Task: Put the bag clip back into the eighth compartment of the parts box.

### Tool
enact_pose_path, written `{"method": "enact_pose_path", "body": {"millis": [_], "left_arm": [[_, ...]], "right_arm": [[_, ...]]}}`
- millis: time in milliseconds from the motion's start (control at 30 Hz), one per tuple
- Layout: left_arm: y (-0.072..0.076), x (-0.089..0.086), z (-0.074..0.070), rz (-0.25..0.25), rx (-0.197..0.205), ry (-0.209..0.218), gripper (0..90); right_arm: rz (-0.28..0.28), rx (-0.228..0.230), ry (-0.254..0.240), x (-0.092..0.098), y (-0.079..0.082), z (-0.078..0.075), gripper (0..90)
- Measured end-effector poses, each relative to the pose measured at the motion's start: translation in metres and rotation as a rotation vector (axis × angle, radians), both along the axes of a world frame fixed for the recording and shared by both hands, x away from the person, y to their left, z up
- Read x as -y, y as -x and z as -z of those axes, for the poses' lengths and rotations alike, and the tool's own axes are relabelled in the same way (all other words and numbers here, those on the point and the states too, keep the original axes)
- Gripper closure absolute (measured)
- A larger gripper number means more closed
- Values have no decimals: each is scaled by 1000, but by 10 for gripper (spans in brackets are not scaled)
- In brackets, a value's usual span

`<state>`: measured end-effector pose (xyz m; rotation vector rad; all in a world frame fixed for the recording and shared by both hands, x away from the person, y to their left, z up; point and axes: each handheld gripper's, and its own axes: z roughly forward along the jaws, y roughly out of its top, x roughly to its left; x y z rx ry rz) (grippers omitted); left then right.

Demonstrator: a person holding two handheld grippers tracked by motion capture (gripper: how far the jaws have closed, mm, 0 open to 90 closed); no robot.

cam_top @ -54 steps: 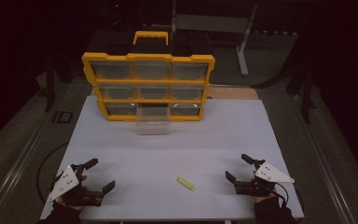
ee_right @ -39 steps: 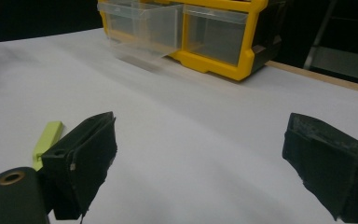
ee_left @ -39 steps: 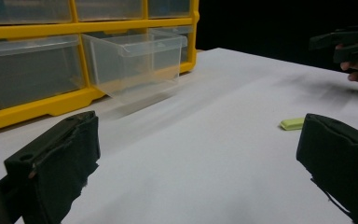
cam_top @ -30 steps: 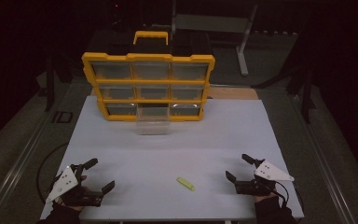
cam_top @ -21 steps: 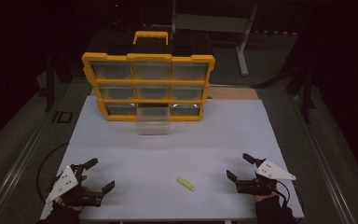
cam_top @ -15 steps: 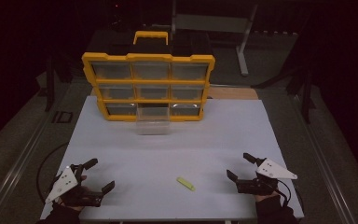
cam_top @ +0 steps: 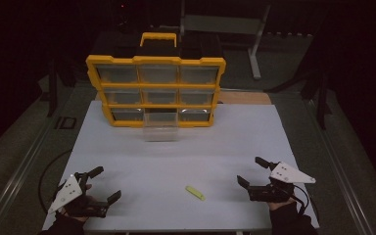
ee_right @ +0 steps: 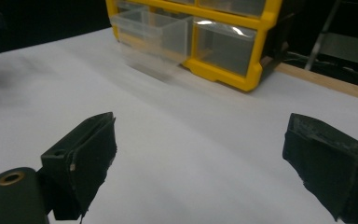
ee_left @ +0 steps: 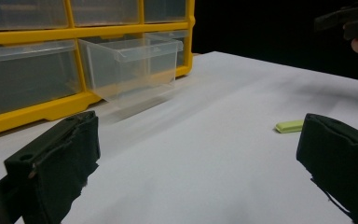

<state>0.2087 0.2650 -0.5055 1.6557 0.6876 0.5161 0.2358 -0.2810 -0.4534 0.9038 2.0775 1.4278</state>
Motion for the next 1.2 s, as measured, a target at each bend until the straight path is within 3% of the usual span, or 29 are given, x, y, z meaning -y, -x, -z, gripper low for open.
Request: {"method": "enact_pose_path", "body": {"millis": [500,800,1200], "left_arm": [[0,0,0,5,-1,1,4],[0,0,0,6,-1,2,4],[0,0,0,10,-1,1,4]], "right_arm": [[-45,-3,20,-24,-2,-19,98],[-106,-24,25,-43,-6,-18,95],[-193,-65,76,-79,-8,-11,96]]}}
